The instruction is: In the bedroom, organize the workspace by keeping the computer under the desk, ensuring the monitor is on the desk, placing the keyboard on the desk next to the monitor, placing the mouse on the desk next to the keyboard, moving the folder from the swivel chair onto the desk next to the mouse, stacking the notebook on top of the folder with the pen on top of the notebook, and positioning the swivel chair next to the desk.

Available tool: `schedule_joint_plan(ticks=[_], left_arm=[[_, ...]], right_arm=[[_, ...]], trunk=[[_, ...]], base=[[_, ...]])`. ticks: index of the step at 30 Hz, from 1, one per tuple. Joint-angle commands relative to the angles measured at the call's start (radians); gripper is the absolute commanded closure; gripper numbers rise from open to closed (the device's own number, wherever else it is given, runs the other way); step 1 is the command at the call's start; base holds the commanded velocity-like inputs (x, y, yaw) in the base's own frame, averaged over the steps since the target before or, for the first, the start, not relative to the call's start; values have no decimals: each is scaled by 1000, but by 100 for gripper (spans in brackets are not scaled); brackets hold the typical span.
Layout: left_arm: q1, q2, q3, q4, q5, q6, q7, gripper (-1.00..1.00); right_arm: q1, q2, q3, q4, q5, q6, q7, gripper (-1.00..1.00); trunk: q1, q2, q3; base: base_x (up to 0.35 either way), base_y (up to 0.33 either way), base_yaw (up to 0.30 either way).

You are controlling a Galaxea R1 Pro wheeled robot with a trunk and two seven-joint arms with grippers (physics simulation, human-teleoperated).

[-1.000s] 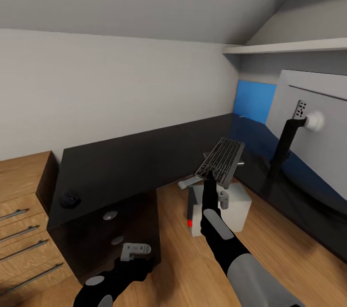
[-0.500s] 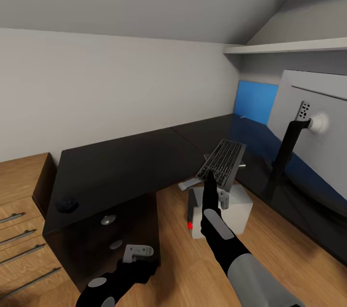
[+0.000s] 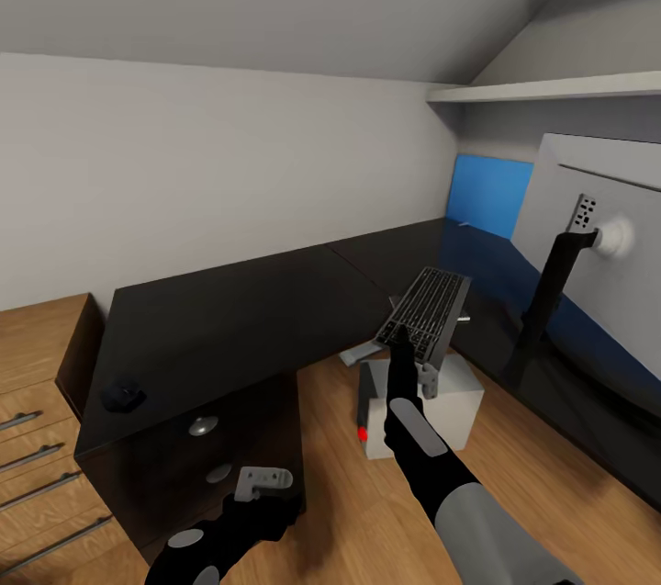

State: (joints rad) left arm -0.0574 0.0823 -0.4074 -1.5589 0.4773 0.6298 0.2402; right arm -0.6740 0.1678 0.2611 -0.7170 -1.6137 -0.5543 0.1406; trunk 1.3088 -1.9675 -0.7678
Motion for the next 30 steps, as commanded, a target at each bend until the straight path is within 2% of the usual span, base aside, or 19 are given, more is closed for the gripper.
schedule_joint_plan(ticks=[1, 15, 16, 30], left_arm=[[-1, 1, -2, -1, 11, 2, 10, -100], [-1, 1, -2, -1, 11, 2, 10, -100], [-1, 1, -2, -1, 11, 2, 10, -100], [-1, 0, -2, -1, 11, 3, 10, -100]], right_arm=[[-1, -1, 1, 1, -11, -6, 7, -100], [-1, -11, -3, -1, -11, -6, 5, -100], [-1, -11, -3, -1, -11, -6, 5, 100], [-1, -12, -3, -1, -10, -9, 7, 100]], trunk=[[0, 0, -1], [0, 0, -1], [0, 0, -1], [0, 0, -1]], base=[[0, 0, 0], [0, 0, 0], [0, 0, 0], [0, 0, 0]])
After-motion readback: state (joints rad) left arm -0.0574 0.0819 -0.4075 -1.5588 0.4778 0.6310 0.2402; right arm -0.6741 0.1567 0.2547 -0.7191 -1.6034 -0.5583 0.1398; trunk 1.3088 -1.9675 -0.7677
